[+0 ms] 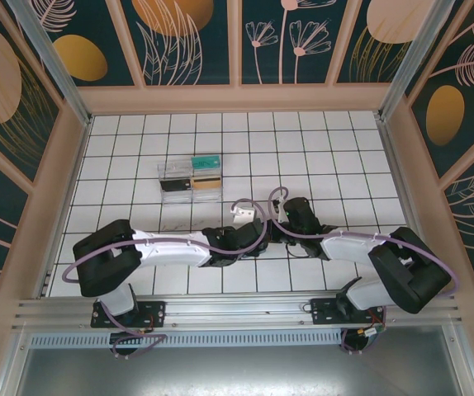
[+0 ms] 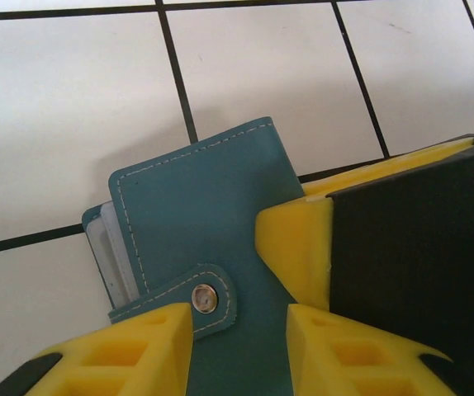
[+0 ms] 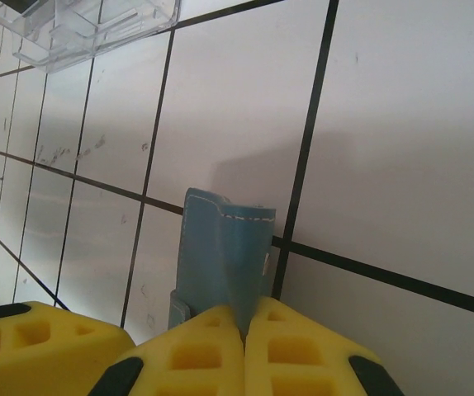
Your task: Take the credit cards out of the card holder
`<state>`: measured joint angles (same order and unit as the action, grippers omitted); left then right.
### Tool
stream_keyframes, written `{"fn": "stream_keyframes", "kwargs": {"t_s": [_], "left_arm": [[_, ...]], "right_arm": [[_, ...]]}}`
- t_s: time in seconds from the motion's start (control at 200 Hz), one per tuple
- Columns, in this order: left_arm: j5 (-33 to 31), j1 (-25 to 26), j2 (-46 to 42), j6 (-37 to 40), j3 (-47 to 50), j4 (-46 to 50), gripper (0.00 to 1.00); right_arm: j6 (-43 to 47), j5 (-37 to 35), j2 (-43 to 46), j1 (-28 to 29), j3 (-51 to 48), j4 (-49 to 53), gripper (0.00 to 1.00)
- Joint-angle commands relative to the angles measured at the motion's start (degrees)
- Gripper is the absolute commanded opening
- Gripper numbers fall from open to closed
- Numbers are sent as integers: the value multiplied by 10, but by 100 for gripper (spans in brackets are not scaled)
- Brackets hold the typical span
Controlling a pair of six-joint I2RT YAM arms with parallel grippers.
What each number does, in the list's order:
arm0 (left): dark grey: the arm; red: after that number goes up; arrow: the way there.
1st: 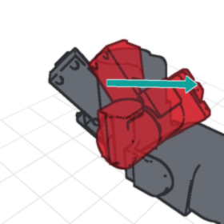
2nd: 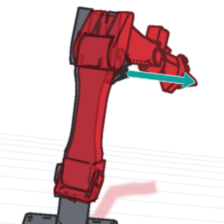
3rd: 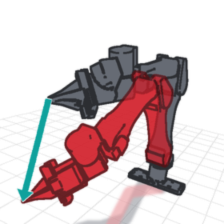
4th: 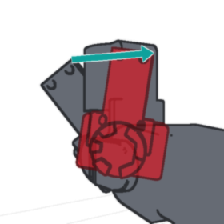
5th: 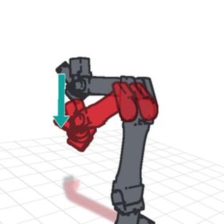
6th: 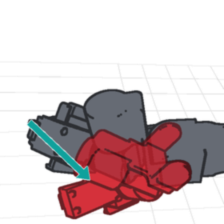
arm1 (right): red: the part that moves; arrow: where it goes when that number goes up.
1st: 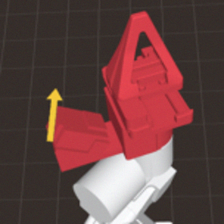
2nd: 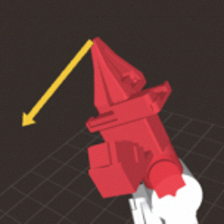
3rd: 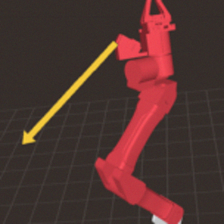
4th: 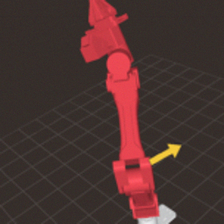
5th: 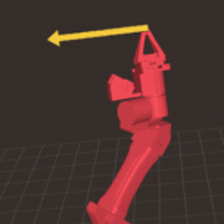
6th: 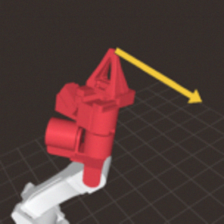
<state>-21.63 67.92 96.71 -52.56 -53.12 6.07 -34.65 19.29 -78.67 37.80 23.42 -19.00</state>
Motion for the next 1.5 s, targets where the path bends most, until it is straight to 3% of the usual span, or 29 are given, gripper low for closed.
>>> {"fn": "stream_keyframes", "kwargs": {"t_s": [0.0, 0.395, 0.636, 0.746, 0.886, 1.066, 1.261, 1.466, 1.491], "left_arm": [[-8, 4, 9, 8, -15, 37, 37], [-34, 3, 55, -12, -22, 72, 36], [-45, 3, 58, -1, -23, 56, 51], [-63, 2, 64, -4, -38, 68, 42], [-80, -3, 55, -13, -30, 70, 0], [-106, -8, 18, -32, 7, 74, 0], [-129, -19, -76, -75, 73, 80, 0], [-112, -29, -147, -88, 142, 39, 0], [-107, -29, -152, -84, 147, 28, 0]], "right_arm": [[5, 12, 4, 3, 8, -6, 0], [3, 27, 10, 4, 5, -16, 0], [0, 33, 8, 11, 5, -21, 0], [1, 36, 10, 17, 6, -22, 0], [4, 32, 11, 18, 6, -17, 0], [10, 3, 14, 13, 8, 7, 0], [8, 12, 14, -20, -4, 9, 0], [15, 10, 18, -24, -1, 15, 0], [17, 6, 18, -24, 1, 19, 5]]}}
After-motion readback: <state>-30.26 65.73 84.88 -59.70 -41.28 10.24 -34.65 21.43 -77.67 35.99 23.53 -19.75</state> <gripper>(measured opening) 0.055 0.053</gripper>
